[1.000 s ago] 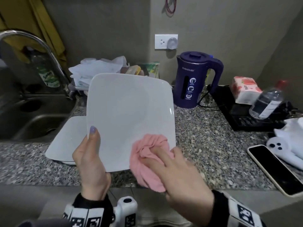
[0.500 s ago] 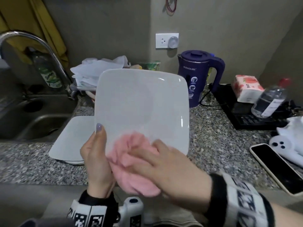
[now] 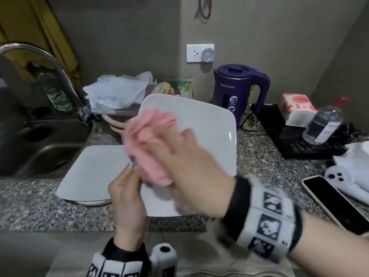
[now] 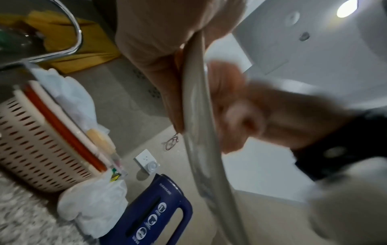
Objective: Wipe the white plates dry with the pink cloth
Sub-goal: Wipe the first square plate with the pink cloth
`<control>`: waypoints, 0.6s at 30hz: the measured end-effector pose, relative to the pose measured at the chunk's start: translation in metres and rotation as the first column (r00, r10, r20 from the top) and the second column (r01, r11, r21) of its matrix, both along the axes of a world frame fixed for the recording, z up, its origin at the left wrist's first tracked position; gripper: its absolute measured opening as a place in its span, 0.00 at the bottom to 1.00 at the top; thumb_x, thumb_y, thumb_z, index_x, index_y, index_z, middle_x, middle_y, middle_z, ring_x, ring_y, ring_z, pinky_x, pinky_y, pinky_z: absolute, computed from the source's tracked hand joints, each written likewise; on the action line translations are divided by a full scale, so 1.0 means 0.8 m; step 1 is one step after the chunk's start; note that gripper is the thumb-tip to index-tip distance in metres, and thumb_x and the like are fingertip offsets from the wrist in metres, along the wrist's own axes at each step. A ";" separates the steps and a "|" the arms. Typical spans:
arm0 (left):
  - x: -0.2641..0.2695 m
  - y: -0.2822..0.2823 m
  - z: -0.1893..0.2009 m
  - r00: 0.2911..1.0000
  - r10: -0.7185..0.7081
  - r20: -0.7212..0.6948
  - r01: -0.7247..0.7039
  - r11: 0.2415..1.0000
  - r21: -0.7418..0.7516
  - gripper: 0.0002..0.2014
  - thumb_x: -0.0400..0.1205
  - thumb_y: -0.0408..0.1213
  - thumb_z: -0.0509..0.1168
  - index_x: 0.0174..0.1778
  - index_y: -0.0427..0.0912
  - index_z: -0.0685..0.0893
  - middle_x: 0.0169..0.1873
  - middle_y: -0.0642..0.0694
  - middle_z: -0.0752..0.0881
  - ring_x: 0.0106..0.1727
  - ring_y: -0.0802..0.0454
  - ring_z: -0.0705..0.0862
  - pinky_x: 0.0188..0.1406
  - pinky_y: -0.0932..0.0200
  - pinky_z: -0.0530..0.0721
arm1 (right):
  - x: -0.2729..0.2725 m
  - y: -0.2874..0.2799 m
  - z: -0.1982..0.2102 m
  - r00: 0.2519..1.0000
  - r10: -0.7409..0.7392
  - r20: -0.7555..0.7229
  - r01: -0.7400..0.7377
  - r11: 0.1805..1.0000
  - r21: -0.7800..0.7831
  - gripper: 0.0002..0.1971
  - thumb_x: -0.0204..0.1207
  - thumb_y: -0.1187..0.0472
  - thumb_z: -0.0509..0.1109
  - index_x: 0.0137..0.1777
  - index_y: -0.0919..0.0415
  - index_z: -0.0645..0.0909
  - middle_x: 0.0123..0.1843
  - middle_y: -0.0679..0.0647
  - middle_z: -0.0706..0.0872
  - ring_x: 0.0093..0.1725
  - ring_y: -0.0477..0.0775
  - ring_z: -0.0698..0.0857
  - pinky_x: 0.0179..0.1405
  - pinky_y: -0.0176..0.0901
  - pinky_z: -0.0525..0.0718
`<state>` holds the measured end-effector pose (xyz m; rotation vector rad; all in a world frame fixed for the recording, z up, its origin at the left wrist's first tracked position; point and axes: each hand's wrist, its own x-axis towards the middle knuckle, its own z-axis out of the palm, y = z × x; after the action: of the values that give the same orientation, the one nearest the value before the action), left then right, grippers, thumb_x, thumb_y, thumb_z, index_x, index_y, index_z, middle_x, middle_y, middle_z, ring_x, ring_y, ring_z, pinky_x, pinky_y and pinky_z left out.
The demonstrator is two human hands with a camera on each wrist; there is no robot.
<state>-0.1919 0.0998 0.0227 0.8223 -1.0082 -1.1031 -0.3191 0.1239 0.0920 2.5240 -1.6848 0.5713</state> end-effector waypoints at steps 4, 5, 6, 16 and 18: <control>0.006 -0.004 -0.010 0.995 -0.034 -0.099 0.038 0.999 0.037 0.15 0.84 0.37 0.62 0.38 0.49 0.92 0.43 0.49 0.89 0.51 0.50 0.82 0.53 0.54 0.80 | -0.006 -0.024 0.004 0.990 -0.132 -0.051 0.131 0.991 -0.023 0.31 0.72 0.53 0.61 0.79 0.50 0.67 0.78 0.53 0.68 0.60 0.65 0.70 0.33 0.49 0.67; 0.007 -0.002 -0.011 0.993 -0.039 -0.112 0.045 0.998 0.054 0.15 0.85 0.38 0.60 0.43 0.49 0.93 0.48 0.50 0.91 0.56 0.49 0.85 0.59 0.51 0.82 | -0.022 -0.029 0.010 0.958 -0.272 -0.086 0.268 0.962 -0.062 0.34 0.71 0.56 0.68 0.79 0.51 0.67 0.78 0.54 0.68 0.61 0.66 0.71 0.33 0.50 0.70; 0.007 0.000 -0.010 0.992 -0.040 -0.123 0.048 0.996 0.069 0.15 0.86 0.39 0.59 0.46 0.49 0.93 0.52 0.49 0.92 0.59 0.47 0.87 0.62 0.48 0.83 | -0.039 -0.030 0.015 0.898 -0.423 -0.124 0.412 0.905 -0.103 0.36 0.70 0.58 0.71 0.79 0.52 0.65 0.77 0.55 0.68 0.61 0.66 0.73 0.35 0.53 0.76; 0.011 -0.022 -0.013 0.974 -0.055 -0.220 0.085 0.988 0.131 0.23 0.87 0.36 0.55 0.34 0.46 0.93 0.36 0.47 0.92 0.40 0.55 0.90 0.40 0.63 0.89 | -0.002 0.015 -0.049 0.998 0.056 -0.029 -0.048 0.977 0.206 0.37 0.67 0.61 0.70 0.78 0.47 0.65 0.77 0.53 0.65 0.63 0.61 0.66 0.40 0.50 0.74; 0.011 -0.020 -0.010 0.977 -0.037 -0.209 0.060 0.993 0.105 0.20 0.87 0.37 0.57 0.39 0.49 0.94 0.43 0.50 0.93 0.45 0.55 0.91 0.43 0.61 0.89 | -0.038 -0.001 -0.030 0.975 -0.219 -0.039 0.222 0.971 0.088 0.40 0.68 0.57 0.71 0.80 0.45 0.58 0.77 0.51 0.62 0.62 0.59 0.67 0.38 0.45 0.72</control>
<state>-0.1833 0.0835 0.0145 0.7562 -0.8020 -1.2681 -0.3492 0.1228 0.0678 2.3439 -1.9896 0.4459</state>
